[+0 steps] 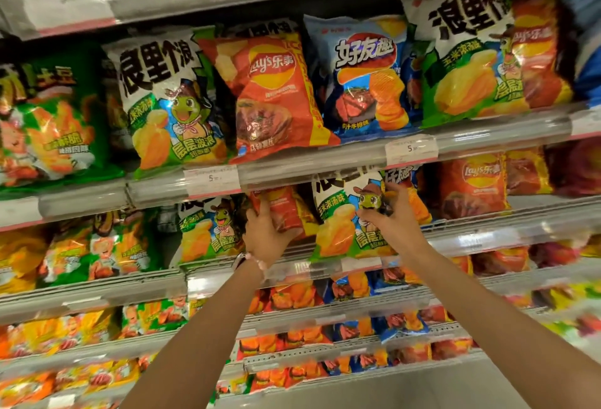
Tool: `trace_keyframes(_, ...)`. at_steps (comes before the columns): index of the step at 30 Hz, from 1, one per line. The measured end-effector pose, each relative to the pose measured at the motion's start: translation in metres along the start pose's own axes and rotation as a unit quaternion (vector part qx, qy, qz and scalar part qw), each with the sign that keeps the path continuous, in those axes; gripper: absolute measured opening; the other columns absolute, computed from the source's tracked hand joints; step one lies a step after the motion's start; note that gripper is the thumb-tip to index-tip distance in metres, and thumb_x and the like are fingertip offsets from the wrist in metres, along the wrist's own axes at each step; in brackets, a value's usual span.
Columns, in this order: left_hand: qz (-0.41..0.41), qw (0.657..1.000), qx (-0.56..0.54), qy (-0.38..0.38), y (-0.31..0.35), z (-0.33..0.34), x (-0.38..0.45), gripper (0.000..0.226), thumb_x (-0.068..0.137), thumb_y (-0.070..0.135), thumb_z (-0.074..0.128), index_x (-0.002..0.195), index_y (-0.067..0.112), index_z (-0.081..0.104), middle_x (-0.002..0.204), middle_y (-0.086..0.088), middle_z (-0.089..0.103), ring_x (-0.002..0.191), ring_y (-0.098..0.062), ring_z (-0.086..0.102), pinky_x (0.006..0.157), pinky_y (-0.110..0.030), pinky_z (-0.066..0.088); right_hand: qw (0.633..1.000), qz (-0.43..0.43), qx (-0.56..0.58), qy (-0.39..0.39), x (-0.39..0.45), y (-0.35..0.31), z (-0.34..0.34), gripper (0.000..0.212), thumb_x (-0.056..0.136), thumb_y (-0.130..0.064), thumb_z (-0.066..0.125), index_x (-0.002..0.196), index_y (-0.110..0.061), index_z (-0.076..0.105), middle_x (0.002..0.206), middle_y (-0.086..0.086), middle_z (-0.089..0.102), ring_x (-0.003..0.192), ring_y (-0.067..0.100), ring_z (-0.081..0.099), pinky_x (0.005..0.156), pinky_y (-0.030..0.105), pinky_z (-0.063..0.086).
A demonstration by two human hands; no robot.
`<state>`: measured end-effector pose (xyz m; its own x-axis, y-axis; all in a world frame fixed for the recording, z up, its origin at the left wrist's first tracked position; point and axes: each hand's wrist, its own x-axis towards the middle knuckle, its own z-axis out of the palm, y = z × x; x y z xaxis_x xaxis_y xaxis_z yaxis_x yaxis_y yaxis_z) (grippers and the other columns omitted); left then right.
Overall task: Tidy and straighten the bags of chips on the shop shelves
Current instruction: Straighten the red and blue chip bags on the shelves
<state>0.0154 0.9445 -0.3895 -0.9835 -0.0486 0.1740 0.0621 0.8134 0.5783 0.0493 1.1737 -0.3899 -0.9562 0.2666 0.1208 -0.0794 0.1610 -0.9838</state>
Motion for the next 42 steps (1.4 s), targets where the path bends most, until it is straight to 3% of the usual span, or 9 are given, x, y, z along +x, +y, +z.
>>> trace_keyframes(4,0.052,0.996,-0.076,0.014,-0.023,-0.018,-0.004,0.109,0.064,0.041,0.086,0.15,0.022,0.021,0.126,-0.013,0.043,0.109,-0.029,0.049,0.095,-0.039,0.045,0.995,-0.019,-0.085,0.042,0.002,-0.003,0.001,0.058,0.076,-0.027,0.078,0.121,-0.021,0.041,0.095,-0.014,0.056,0.098,0.018,0.057,0.086,0.04,0.048)
trace_keyframes(7,0.104,0.991,-0.082,0.022,-0.046,-0.035,-0.016,0.111,0.061,0.038,0.088,0.15,0.024,0.022,0.094,0.002,0.05,0.094,-0.019,0.046,0.081,-0.036,0.045,0.986,-0.034,-0.157,0.04,0.004,-0.006,0.007,0.063,0.074,-0.035,0.078,0.124,-0.021,0.042,0.101,-0.008,0.058,0.097,0.018,0.058,0.085,0.042,0.049)
trace_keyframes(10,0.084,0.993,-0.082,0.018,-0.067,-0.053,-0.028,0.116,0.06,0.038,0.088,0.152,0.027,0.018,0.109,0.004,0.039,0.099,-0.015,0.046,0.087,-0.031,0.043,0.985,-0.042,-0.168,0.01,0.009,-0.009,0.027,0.065,0.075,-0.039,0.076,0.126,-0.02,0.041,0.109,-0.003,0.062,0.102,0.021,0.06,0.087,0.045,0.05)
trace_keyframes(14,0.08,0.993,-0.071,0.041,-0.087,-0.068,-0.045,0.116,0.06,0.035,0.088,0.151,0.03,0.016,0.103,0.012,0.037,0.091,-0.008,0.042,0.082,-0.021,0.04,0.989,-0.068,-0.129,-0.005,0.018,-0.011,0.071,0.069,0.079,-0.037,0.074,0.132,-0.013,0.039,0.12,0.006,0.06,0.11,0.025,0.057,0.091,0.044,0.049)
trace_keyframes(17,0.053,0.993,-0.097,0.052,-0.099,-0.076,-0.058,0.117,0.062,0.034,0.087,0.151,0.032,0.012,0.123,0.004,0.03,0.106,-0.01,0.039,0.09,-0.027,0.039,0.992,-0.069,-0.099,-0.024,0.027,-0.01,0.104,0.066,0.083,-0.032,0.072,0.134,-0.009,0.037,0.121,0.005,0.058,0.113,0.027,0.056,0.09,0.036,0.046)
trace_keyframes(26,0.043,0.987,-0.14,0.07,-0.117,-0.094,-0.084,0.115,0.057,0.034,0.085,0.144,0.043,0.01,0.123,0.004,0.029,0.116,-0.015,0.041,0.098,-0.037,0.046,0.993,-0.048,-0.076,-0.075,0.04,0.015,0.164,0.059,0.089,-0.014,0.065,0.136,0.002,0.034,0.123,0.019,0.058,0.118,0.033,0.053,0.088,0.023,0.037)
trace_keyframes(29,0.048,0.986,-0.142,0.072,-0.117,-0.096,-0.086,0.112,0.052,0.044,0.079,0.138,0.051,0.008,0.123,0.005,0.03,0.115,-0.013,0.041,0.094,-0.031,0.045,0.992,-0.045,-0.081,-0.081,0.042,0.023,0.167,0.059,0.091,-0.017,0.062,0.137,0.002,0.032,0.124,0.02,0.058,0.118,0.033,0.053,0.084,0.02,0.037)
trace_keyframes(39,0.075,0.985,-0.148,0.041,-0.112,-0.08,-0.081,0.112,0.053,0.047,0.079,0.138,0.053,0.007,0.127,0.004,0.034,0.111,-0.007,0.044,0.081,-0.004,0.039,0.943,0.074,-0.279,-0.166,0.06,0.022,0.153,0.072,0.093,-0.037,0.057,0.144,-0.001,0.021,0.137,0.02,0.048,0.123,0.036,0.049,0.09,0.034,0.043)
trace_keyframes(42,0.083,0.985,-0.151,0.034,-0.104,-0.074,-0.081,0.11,0.053,0.048,0.078,0.138,0.053,0.008,0.126,0.008,0.031,0.11,-0.005,0.042,0.082,-0.002,0.04,0.957,0.018,-0.273,-0.101,0.045,0.009,0.152,0.062,0.092,-0.031,0.06,0.14,-0.001,0.033,0.138,0.02,0.046,0.125,0.035,0.047,0.098,0.037,0.043)
